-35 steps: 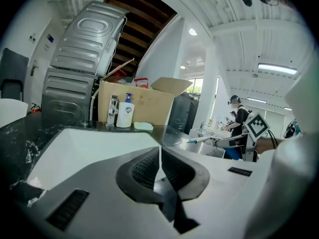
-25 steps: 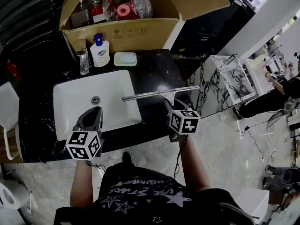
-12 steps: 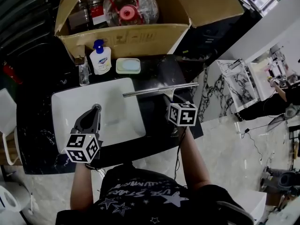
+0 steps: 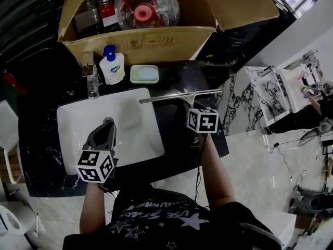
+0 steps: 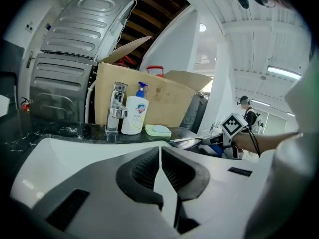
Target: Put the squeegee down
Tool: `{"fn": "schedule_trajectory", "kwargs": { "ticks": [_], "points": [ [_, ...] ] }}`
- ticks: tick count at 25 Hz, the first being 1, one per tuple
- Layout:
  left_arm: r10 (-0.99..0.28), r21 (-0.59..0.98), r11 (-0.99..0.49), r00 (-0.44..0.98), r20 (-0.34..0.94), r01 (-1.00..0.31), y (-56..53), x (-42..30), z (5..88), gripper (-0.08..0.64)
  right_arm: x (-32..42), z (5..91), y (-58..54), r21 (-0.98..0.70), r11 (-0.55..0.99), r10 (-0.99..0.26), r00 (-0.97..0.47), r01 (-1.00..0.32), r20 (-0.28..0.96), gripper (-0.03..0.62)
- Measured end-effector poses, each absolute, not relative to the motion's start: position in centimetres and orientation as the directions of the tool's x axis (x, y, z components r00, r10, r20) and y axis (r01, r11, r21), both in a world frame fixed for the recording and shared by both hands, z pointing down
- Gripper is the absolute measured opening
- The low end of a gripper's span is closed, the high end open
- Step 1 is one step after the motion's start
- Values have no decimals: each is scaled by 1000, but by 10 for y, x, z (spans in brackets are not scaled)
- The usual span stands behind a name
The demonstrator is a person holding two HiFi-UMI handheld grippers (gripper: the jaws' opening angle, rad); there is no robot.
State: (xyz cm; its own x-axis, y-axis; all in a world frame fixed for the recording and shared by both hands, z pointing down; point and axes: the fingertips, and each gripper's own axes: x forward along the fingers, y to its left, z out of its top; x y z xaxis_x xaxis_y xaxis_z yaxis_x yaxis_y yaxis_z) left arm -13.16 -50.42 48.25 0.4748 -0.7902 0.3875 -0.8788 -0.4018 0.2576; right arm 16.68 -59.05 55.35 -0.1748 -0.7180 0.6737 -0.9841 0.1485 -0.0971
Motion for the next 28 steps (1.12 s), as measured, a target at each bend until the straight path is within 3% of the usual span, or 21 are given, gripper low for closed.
{"fn": "schedule_trajectory", "kwargs": {
  "ticks": [13, 28],
  "points": [
    [-780, 256, -407, 479, 403, -877, -504, -128, 486, 29, 167, 567, -594, -1, 174, -667, -119, -985, 735, 147],
    [-788, 238, -424, 485, 378, -874, -481, -113, 470, 29, 171, 544, -566, -17, 188, -733, -152, -982, 663, 153]
  ]
}}
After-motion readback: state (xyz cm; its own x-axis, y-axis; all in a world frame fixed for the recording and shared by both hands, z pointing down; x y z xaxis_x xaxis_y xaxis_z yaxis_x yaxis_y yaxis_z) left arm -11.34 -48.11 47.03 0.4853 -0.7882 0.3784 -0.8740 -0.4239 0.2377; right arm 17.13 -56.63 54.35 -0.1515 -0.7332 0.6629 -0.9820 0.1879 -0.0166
